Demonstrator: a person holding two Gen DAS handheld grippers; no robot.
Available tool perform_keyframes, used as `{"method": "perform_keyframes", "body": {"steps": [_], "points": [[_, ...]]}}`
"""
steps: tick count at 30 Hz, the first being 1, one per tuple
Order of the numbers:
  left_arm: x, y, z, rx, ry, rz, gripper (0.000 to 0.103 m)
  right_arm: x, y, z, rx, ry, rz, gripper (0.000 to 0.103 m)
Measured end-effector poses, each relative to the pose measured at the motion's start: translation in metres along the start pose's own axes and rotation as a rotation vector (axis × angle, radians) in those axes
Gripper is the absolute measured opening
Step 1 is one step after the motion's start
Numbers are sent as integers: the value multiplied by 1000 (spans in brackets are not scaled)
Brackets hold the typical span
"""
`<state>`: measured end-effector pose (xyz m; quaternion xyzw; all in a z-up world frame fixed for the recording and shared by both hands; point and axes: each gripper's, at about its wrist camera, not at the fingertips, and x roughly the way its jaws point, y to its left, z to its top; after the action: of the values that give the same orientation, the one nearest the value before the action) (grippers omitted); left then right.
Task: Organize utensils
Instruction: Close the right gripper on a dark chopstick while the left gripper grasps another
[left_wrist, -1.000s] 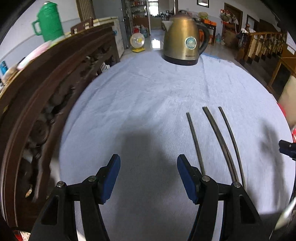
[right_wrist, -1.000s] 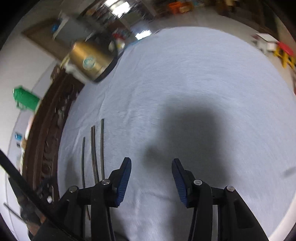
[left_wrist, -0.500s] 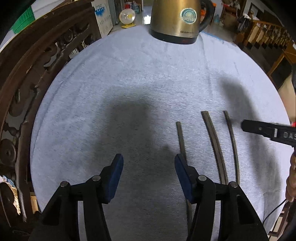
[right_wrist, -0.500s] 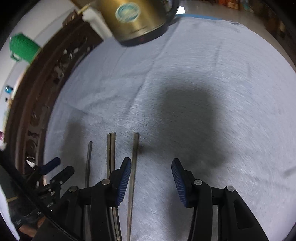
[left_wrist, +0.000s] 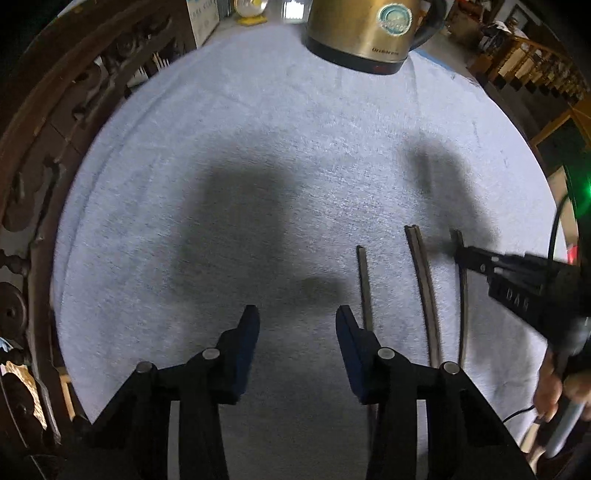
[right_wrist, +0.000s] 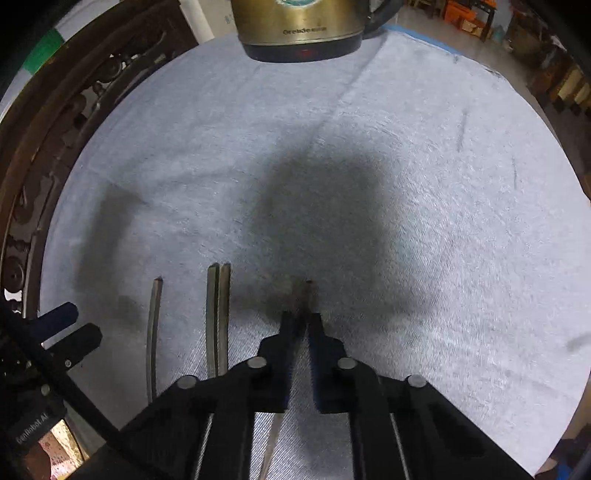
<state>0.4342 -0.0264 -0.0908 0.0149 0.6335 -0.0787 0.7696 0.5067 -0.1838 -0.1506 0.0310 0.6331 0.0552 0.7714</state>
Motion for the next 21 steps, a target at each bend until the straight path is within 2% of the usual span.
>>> {"method": "perform_keyframes", "body": {"steps": [5, 12, 15, 18, 20, 21], "points": [[-2, -23, 12, 21, 22, -14, 44, -4, -21, -14, 44, -3, -31, 7], [29, -36, 29, -15, 114, 15, 44, -13, -71, -43, 109, -4, -59, 7], [38, -36, 33, -49, 138, -38, 44, -16, -83, -53, 123, -10, -46, 7], [43, -39, 35, -52, 144, -23, 44, -18, -86, -64, 106, -23, -54, 7], [42, -41, 35, -52, 147, -17, 39, -17, -83, -67, 96, -33, -66, 7], [42, -41, 37, -55, 146, -10, 30, -14, -79, -67, 97, -35, -66, 7]]}}
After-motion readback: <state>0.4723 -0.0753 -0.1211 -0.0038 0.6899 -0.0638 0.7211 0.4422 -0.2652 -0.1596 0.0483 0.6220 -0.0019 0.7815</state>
